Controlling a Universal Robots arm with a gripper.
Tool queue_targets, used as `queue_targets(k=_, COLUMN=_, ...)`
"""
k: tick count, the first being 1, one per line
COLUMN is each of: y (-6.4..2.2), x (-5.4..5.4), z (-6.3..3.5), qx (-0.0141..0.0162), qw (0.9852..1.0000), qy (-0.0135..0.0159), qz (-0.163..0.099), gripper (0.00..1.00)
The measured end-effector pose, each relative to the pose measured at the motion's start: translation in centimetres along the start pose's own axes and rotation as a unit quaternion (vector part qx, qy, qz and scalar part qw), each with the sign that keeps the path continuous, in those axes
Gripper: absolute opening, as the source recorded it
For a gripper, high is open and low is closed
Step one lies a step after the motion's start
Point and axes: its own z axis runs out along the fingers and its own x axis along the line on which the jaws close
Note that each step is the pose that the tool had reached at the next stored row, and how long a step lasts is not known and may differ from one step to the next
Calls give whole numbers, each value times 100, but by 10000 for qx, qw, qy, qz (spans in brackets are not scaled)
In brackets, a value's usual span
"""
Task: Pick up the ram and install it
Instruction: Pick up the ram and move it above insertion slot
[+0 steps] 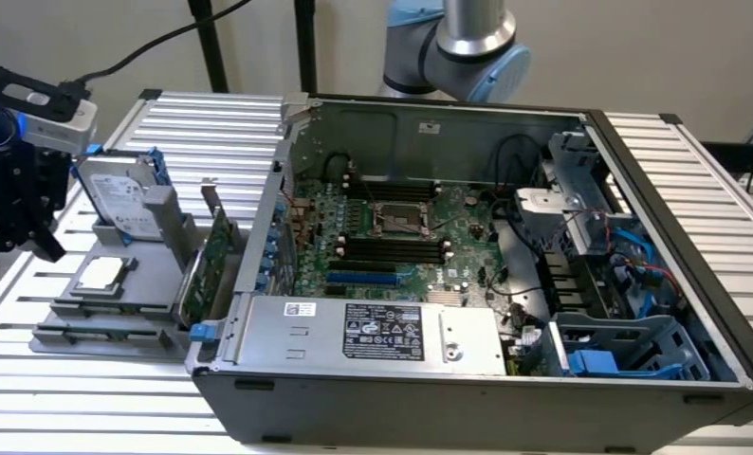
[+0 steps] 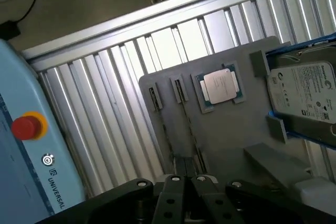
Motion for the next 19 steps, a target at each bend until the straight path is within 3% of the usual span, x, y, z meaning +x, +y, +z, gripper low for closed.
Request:
queue_targets(k=6, y=1, x=0, z=45, qx=-15, qw=9985, qy=-9, qz=-547, gripper=11)
queue_targets(k=13, y=2, x=0, z=95, qx=-82, qw=9935, qy=-4, qz=-1136, gripper=11)
queue_targets(k=19, y=-60, x=-5, z=136, qx=-224, qw=9924, qy=23, qz=-1211, gripper=11)
